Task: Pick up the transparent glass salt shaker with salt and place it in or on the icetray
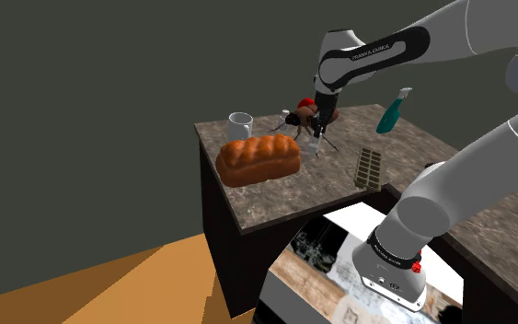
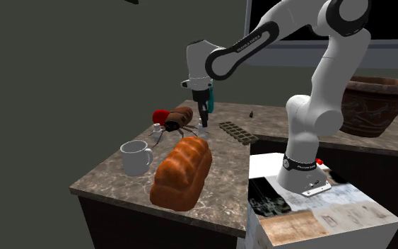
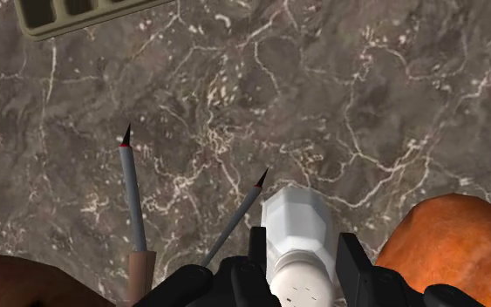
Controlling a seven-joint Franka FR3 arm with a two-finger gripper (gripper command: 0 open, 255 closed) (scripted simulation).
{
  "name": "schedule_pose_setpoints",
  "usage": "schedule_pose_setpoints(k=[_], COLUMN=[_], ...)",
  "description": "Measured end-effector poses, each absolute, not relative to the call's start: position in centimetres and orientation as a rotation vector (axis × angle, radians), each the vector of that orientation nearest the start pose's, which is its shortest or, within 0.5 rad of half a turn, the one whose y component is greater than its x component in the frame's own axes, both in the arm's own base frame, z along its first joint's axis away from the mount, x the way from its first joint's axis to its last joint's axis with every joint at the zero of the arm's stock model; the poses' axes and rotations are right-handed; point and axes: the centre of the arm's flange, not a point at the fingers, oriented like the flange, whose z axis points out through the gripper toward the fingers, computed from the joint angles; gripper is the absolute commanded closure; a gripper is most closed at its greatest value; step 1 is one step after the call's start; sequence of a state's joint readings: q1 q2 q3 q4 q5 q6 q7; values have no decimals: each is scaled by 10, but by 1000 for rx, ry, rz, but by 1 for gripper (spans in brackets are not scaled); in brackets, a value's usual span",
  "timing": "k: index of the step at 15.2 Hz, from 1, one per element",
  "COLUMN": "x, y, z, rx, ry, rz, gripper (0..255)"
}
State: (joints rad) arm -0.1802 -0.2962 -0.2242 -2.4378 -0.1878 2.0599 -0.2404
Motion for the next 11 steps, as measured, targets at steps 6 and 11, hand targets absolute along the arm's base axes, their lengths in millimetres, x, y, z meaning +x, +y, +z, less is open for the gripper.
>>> schedule_pose_setpoints(k=[6,11], x=[394,395], y=[-181,-180], z=[436,461], rx=[-3201,-3201], ry=[90,90], rz=[178,178], gripper=[255,255])
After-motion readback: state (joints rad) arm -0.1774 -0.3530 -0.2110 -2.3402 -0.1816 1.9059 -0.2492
